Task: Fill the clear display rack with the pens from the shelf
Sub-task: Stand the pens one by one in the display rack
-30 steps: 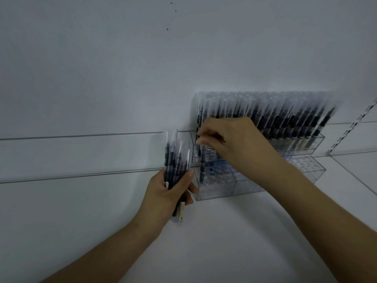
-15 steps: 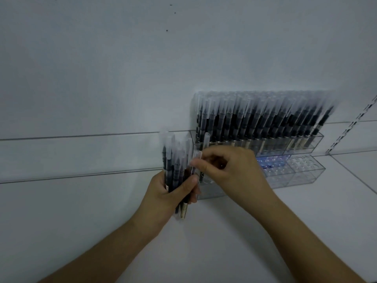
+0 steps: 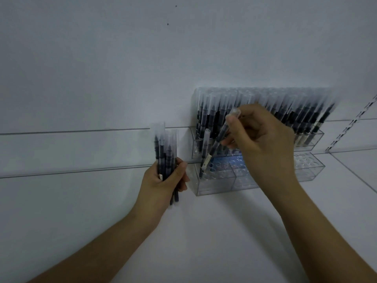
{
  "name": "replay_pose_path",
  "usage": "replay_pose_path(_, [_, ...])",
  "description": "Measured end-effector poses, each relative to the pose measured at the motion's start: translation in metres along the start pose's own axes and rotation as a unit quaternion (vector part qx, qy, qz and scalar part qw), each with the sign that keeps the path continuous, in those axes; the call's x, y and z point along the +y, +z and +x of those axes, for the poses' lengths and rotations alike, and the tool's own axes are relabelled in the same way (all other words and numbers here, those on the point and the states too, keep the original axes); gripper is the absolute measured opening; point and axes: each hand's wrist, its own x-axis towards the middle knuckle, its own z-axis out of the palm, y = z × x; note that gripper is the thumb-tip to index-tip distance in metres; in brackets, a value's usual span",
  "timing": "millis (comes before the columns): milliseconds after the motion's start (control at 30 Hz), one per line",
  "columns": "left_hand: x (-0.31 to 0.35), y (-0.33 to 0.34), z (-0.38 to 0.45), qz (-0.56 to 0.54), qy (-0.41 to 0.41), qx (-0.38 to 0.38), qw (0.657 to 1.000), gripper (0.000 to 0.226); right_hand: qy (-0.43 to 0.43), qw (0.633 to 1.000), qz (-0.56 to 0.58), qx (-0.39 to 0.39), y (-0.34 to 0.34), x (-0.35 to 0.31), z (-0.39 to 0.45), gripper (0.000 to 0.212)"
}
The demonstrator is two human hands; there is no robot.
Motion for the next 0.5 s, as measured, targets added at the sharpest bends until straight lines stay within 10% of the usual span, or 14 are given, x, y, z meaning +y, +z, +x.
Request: replay_pose_path(500, [-0.004,-0.002,0.003,0.009,0.002,-0.008,1.000,0.013,-0.082,0.980,-0.160,-0.084,0.021,0.035,-0.015,0.016])
